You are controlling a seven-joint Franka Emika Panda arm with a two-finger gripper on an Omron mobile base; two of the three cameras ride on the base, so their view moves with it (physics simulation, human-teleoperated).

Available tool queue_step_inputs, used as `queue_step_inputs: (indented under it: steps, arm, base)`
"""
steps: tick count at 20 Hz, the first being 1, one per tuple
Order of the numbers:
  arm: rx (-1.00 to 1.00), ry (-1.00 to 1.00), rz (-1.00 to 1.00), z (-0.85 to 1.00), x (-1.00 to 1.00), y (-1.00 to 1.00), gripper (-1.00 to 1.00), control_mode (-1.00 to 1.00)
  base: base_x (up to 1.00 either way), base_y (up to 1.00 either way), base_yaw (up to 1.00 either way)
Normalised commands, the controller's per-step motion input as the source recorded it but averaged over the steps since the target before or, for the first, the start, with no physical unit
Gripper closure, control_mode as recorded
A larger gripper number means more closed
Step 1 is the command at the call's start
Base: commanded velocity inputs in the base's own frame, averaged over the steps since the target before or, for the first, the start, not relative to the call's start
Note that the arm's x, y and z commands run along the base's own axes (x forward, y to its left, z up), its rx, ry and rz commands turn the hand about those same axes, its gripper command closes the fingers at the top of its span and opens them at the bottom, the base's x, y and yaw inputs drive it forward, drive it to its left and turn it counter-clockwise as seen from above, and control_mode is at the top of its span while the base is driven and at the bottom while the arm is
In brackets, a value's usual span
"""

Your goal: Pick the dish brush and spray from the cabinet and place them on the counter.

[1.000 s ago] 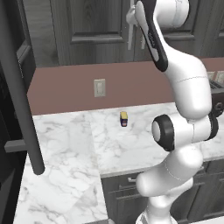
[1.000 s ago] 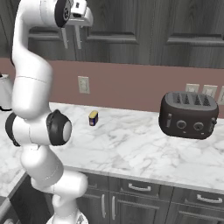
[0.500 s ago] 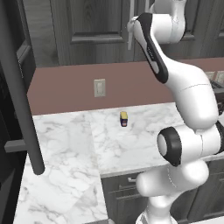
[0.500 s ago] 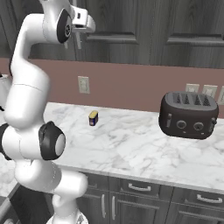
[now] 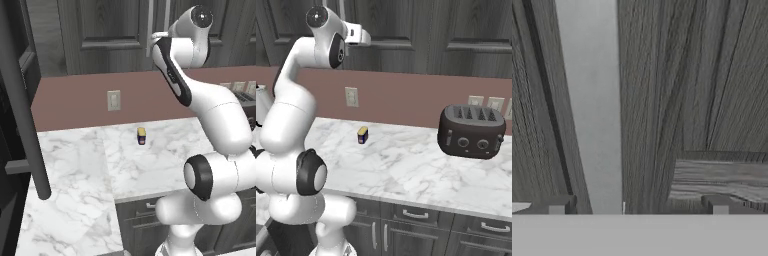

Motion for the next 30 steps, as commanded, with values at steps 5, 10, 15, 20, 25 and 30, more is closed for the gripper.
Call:
queue_step_inputs:
  steps: [5, 10, 15, 20, 25, 30]
  arm:
    - [0.00, 0.00, 0.03, -0.02, 0.71, 0.14, -1.00, -1.00]
    - [0.01, 0.02, 0.01, -0.24, 0.57, 0.22, 1.00, -1.00]
    - [0.01, 0.02, 0.00, -0.22, -0.09, 0.01, 1.00, -1.00]
    - [0.01, 0.00, 0.00, -0.14, -0.78, -0.04, 1.00, -1.00]
    - [0.01, 0.00, 0.00, -0.02, -1.00, -0.31, 1.00, -1.00]
    - [0.01, 0.00, 0.00, -0.05, -0.98, -0.58, 1.00, -1.00]
  base:
    - [0.00, 0.00, 0.00]
    - [0.00, 0.00, 0.00]
    - [0.00, 0.00, 0.00]
    - [0.00, 0.00, 0.00]
    - [0.00, 0.00, 0.00]
    - [0.00, 0.00, 0.00]
